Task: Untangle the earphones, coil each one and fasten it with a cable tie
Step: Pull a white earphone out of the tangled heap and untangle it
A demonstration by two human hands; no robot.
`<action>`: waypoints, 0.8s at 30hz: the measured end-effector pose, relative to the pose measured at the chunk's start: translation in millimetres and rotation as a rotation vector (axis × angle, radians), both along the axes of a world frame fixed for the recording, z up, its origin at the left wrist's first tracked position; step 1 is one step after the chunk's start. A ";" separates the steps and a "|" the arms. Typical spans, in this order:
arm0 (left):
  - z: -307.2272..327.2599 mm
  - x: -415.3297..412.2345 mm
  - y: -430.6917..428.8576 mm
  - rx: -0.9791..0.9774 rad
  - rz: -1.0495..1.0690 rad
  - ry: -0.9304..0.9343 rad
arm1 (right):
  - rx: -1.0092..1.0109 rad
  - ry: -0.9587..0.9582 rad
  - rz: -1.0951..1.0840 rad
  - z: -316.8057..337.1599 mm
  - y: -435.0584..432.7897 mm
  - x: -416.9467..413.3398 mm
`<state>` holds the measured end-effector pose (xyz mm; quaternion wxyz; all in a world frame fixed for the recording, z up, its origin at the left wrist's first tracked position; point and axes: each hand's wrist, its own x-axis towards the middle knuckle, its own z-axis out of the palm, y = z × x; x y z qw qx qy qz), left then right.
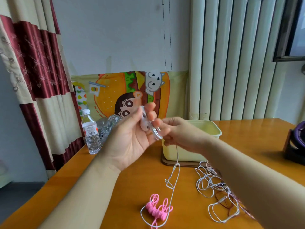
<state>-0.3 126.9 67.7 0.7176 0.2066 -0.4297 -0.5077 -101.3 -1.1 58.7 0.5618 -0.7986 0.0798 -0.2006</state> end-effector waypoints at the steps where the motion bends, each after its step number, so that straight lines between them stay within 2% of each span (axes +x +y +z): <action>1: 2.0 2.7 -2.3 -0.001 0.119 0.021 | -0.105 0.050 -0.039 -3.6 3.0 -0.4; 4: -1.0 16.4 -10.0 0.045 0.412 -0.139 | -0.461 0.211 -0.008 1.7 17.5 -8.3; 7: -11.7 22.6 -10.7 0.190 0.507 -0.406 | -0.660 0.296 0.025 20.8 30.1 -19.7; 11: -19.9 15.3 -6.1 0.290 0.321 -0.667 | -0.820 0.300 -0.004 49.5 31.8 -33.2; 14: -20.7 8.4 -2.5 0.310 0.200 -0.695 | -0.851 0.274 -0.070 62.1 23.0 -36.5; 16: -20.7 6.8 -1.4 0.317 0.139 -0.636 | -0.862 0.219 -0.103 64.3 16.9 -33.1; 18: -18.9 8.9 1.1 0.290 0.008 -0.478 | -0.773 0.140 -0.111 62.5 10.7 -30.6; 21: -9.4 15.8 6.7 0.133 -0.330 -0.219 | -0.394 0.071 -0.034 49.6 -0.9 -27.2; 22: -6.1 16.7 8.8 0.069 -0.351 -0.159 | -0.257 0.060 0.012 41.4 -3.7 -25.1; 24: 3.2 16.0 11.8 -0.013 -0.211 -0.041 | -0.043 0.025 0.093 22.7 -5.9 -19.0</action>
